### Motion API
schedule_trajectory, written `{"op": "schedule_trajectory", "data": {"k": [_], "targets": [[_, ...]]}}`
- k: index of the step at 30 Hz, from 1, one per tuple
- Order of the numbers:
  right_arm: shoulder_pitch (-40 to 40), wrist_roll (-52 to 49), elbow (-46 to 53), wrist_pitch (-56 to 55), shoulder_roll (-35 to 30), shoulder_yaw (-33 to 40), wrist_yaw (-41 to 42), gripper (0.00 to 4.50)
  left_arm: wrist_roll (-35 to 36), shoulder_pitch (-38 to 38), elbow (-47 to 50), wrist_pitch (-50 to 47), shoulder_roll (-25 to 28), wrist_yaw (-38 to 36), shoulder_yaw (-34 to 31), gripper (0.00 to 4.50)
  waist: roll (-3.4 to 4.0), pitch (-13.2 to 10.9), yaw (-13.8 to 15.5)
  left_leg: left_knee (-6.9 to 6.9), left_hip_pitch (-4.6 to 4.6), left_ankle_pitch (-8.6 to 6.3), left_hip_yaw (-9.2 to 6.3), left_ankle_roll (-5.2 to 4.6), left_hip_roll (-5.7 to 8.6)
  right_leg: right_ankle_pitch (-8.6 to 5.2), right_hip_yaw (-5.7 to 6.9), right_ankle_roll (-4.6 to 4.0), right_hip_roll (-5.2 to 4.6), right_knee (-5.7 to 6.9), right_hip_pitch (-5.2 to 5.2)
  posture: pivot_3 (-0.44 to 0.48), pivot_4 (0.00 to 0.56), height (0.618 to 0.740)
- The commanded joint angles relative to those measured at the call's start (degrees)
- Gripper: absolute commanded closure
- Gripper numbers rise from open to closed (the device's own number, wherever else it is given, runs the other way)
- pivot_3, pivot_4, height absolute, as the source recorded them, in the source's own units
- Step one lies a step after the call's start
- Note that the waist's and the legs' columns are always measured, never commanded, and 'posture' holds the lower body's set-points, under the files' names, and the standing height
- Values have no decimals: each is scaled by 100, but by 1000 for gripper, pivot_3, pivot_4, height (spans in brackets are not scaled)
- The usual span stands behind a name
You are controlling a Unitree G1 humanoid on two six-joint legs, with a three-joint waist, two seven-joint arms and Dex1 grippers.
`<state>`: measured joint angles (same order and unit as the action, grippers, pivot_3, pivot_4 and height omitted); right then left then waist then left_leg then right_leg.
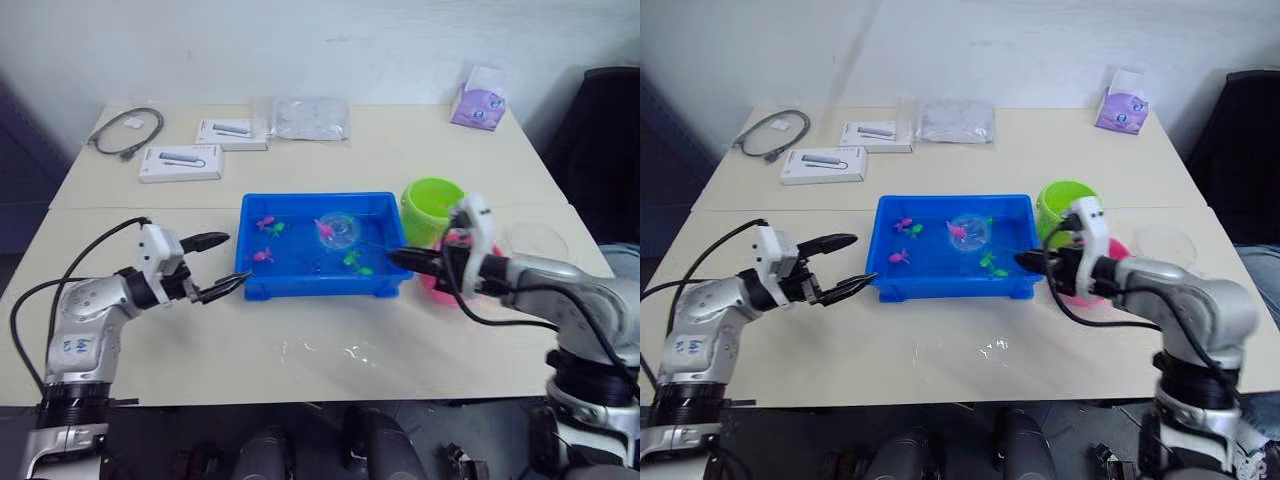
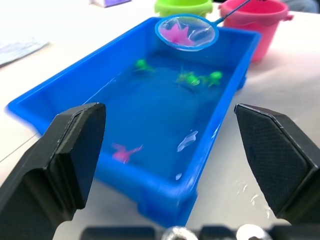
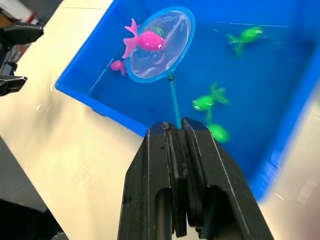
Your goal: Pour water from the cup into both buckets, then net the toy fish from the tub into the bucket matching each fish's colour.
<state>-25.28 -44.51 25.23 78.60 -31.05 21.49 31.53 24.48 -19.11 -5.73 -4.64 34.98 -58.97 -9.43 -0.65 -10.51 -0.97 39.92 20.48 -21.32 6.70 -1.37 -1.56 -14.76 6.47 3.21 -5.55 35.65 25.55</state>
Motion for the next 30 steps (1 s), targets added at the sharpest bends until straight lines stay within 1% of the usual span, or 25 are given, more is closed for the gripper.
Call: {"op": "schedule_trajectory", "data": {"k": [1,6,8,12,14,16,20,23,27,30], "targets": [[360,-292,575,-164,-317,666,57,4500,30,-190,-37,129,-80,-120,101,75,0,0,22,0,-1,0,0,0,-1,0,0,0,2,0,-1,0,150,740],[1192,-552,1008,-111,-692,1736,-78,4500,114,-603,-122,8,-385,-305,399,75,0,0,90,1,-4,0,4,0,-2,0,-5,0,6,0,-1,0,150,740],[1397,-617,1070,-133,-754,1943,-127,4500,77,-702,-142,10,-436,-385,492,75,0,0,101,2,-5,1,4,-1,0,0,-6,1,6,-1,-4,0,150,740],[2199,-751,1314,-238,-758,2641,-140,4500,-6,-1014,-367,82,-581,-606,729,75,0,0,132,1,-6,1,2,0,0,1,-5,1,9,-3,-7,0,150,740],[2658,-535,1347,-596,-731,2781,-129,4500,-69,-1126,-539,158,-647,-686,827,75,-1,0,149,1,-6,1,5,-1,2,1,-8,2,10,-3,-7,0,150,740],[3017,-256,1314,-1044,-633,2789,-192,4500,-99,-1173,-634,198,-682,-744,893,75,-1,0,142,2,-9,2,8,-3,4,3,-12,5,11,-6,-9,0,150,740],[3460,243,1213,-2053,-396,2647,-229,4500,-130,-1161,-684,227,-713,-804,938,75,0,0,121,2,-14,2,12,-3,3,3,-19,5,14,-12,-9,0,150,740],[3863,878,1114,-2909,-413,2278,-137,4500,-153,-1113,-658,251,-755,-775,972,75,0,1,110,2,-17,2,14,-2,3,3,-22,5,15,-13,-9,0,150,740],[4075,1394,939,-3833,-357,1983,-87,4500,-159,-1064,-582,235,-779,-724,984,75,0,1,103,2,-19,2,17,-2,4,3,-26,5,14,-12,-9,0,150,740],[4267,2178,701,-5185,-334,1622,63,4500,-153,-1014,-467,181,-795,-662,994,75,0,1,108,3,-20,2,18,-2,5,3,-27,5,15,-11,-9,0,150,740]]}}
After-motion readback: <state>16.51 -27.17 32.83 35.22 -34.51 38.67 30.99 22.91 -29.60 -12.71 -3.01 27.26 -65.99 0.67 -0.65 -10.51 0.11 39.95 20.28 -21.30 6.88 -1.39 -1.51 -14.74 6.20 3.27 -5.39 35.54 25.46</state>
